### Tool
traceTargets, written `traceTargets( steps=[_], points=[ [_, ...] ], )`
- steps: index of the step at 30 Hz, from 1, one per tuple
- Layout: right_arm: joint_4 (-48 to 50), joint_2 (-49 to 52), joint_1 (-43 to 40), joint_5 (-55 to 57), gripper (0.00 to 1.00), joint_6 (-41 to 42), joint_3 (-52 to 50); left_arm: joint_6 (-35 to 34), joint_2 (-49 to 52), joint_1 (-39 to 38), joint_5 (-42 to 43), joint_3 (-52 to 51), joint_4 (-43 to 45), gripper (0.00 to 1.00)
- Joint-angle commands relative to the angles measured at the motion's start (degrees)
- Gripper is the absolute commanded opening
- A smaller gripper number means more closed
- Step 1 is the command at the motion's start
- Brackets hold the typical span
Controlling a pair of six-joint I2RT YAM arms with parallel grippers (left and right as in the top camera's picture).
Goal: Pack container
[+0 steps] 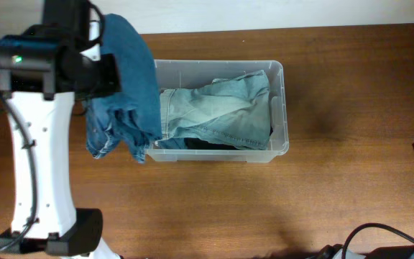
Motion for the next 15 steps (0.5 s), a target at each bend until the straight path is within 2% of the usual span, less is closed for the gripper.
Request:
traceTargets(
  steps=[1, 8, 15],
  points=[
    [0.02, -0.07, -0.15, 0.28, 0.98, 0.50, -0.24, 1.40, -7.78, 4.26, -3.21, 1.29, 0.35, 0.01],
    [0.02, -0.07, -0.15, 0.28, 0.98, 0.50, -0.24, 1.70, -12.48, 12.52, -3.19, 1.29, 0.35, 0.01],
    [0.00, -0.07, -0.15, 0.28, 0.98, 0.50, -0.24, 5.42, -12.04, 12.57, 2.21, -1.95, 0.37, 0.01]
  ],
)
